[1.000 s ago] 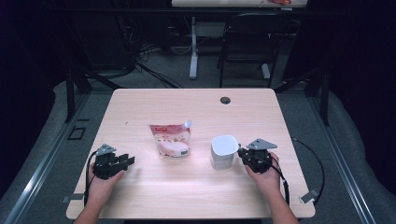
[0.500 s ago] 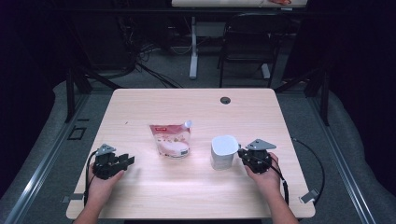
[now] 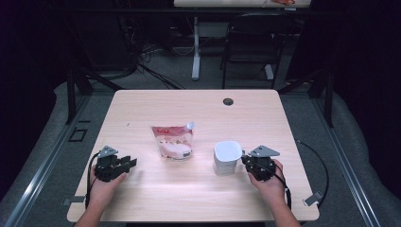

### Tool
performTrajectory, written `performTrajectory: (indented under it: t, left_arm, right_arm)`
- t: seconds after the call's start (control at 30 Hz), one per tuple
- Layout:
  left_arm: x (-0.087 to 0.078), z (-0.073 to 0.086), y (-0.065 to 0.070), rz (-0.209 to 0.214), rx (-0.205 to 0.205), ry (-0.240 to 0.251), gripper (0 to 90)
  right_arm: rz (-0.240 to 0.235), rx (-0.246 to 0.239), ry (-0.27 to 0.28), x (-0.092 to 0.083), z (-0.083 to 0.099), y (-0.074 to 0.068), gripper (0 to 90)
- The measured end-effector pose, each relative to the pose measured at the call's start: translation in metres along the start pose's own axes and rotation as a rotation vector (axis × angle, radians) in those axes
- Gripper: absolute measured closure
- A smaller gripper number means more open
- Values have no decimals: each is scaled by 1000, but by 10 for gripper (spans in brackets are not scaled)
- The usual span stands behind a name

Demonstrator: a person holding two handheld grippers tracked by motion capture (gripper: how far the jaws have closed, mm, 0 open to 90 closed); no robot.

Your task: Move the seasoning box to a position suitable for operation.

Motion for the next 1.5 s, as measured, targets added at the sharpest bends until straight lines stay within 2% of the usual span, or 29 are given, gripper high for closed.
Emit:
performTrajectory:
  t: [0.13, 0.17, 0.33, 0.57, 1.03, 1.17, 1.33, 1.4, 1.5]
  left_arm:
    - [0, 0, 1, 1, 3, -5, 626]
    - [1, -1, 1, -3, 2, 5, 626]
    - [1, -2, 2, 5, 4, 5, 627]
    - [1, -2, 4, 11, 8, 0, 628]
    - [0, -2, 5, 10, 17, 5, 629]
    - [0, -2, 5, 8, 17, 5, 628]
    - [0, -2, 4, 6, 16, 6, 623]
    - [-1, -2, 4, 5, 15, 7, 623]
    - [-1, -3, 4, 0, 11, 21, 622]
  right_arm:
    - [-5, -1, -19, -4, 3, -3, 837]
    - [-17, 11, -14, -5, 3, -6, 836]
    - [-9, 18, -12, -8, 5, -11, 836]
    - [-8, -2, -22, -13, 9, -19, 837]
    - [-16, -8, -36, -25, 17, -33, 830]
    - [-62, 12, -34, -29, 21, -37, 824]
    - [-86, 14, -31, -33, 24, -40, 816]
    - [-98, -4, -40, -35, 25, -42, 816]
    - [-100, -6, -27, -38, 24, -45, 789]
Point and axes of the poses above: each handheld gripper's, and its own axes: x roughly forward along the jaws, z roughly out of its underside, y roughly to its right, the point moved 8 cm from there along x, roughly forward along the jaws, and after that the axes turned 1 degree about -z, right-handed, at the moved point
